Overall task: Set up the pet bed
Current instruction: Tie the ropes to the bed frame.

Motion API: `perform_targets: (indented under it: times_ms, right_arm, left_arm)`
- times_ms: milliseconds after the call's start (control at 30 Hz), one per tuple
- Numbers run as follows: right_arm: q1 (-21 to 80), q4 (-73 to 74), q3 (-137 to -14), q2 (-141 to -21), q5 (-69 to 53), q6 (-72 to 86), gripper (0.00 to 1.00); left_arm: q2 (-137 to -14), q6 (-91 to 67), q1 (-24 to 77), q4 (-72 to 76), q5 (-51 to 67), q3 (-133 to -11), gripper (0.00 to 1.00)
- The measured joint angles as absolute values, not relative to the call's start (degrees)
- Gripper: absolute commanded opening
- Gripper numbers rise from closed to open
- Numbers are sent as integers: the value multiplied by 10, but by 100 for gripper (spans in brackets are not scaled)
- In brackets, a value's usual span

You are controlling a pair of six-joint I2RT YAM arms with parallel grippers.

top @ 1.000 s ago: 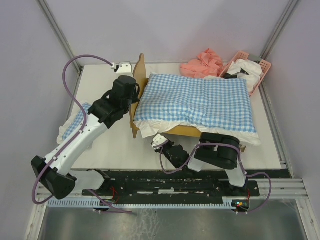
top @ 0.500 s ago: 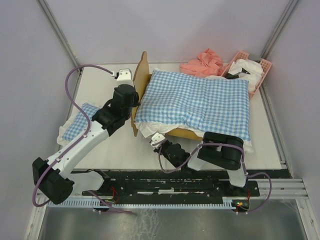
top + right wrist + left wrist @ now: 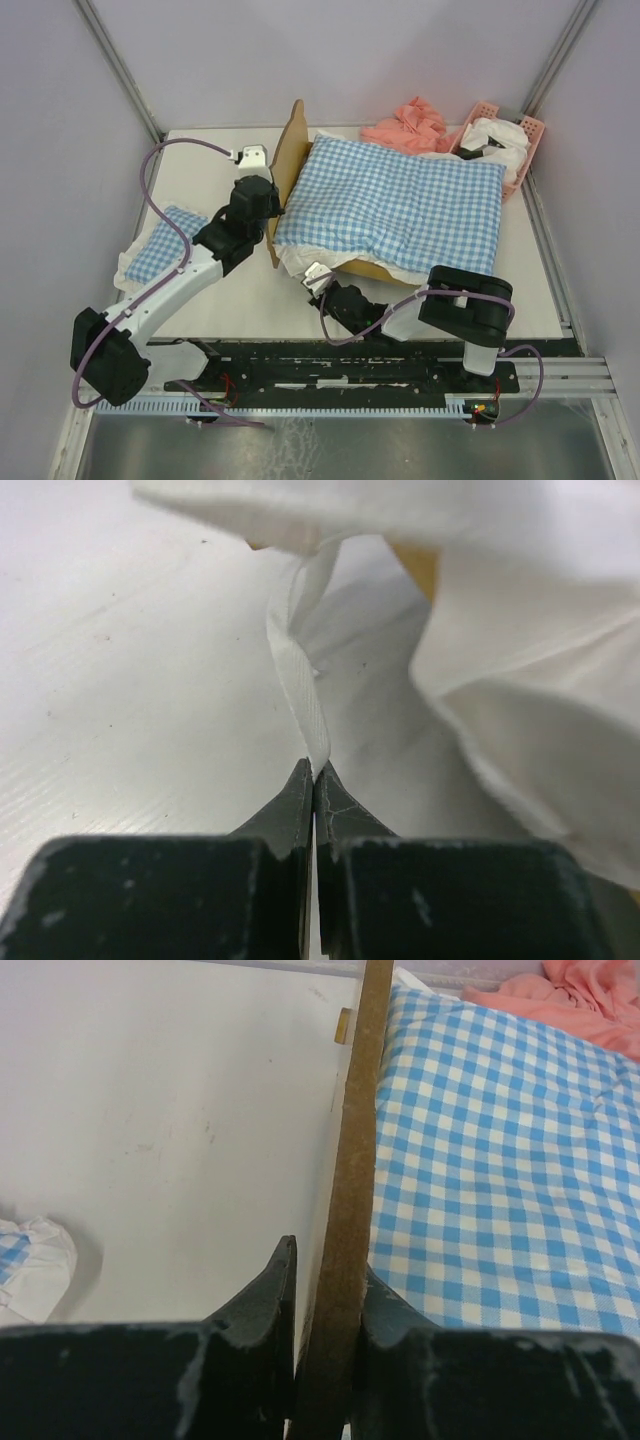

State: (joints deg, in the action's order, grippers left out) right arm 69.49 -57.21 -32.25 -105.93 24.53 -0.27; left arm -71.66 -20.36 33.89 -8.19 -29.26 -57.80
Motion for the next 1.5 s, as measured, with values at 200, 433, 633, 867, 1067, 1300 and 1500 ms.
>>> perform_targets:
  times_ms: [200, 433, 633, 867, 1067, 1300, 1500]
  right_arm:
    - [695, -498, -336, -1040, 265, 56, 2]
    - [695, -456, -336, -1040, 273, 103, 2]
    - [695, -437, -340, -1040, 273, 119, 2]
    - [694, -411, -345, -1014, 294, 118, 2]
    - [685, -411, -339, -994, 306, 117, 2]
    - [663, -411, -304, -959, 319, 119, 2]
    - [645, -410, -284, -937, 321, 122, 2]
  left_arm:
    - [-720, -212, 331, -58, -270, -551, 36]
    - [-732, -347, 305, -116, -273, -525, 54]
    - [-671, -367, 305, -183, -266, -490, 55]
    - [-565, -366, 304, -212, -256, -417, 55]
    - [-538, -346, 300, -212, -185, -413, 48]
    - [-503, -354, 300, -176, -106, -340, 43]
    - [-532, -372, 313, -157, -76, -303, 41]
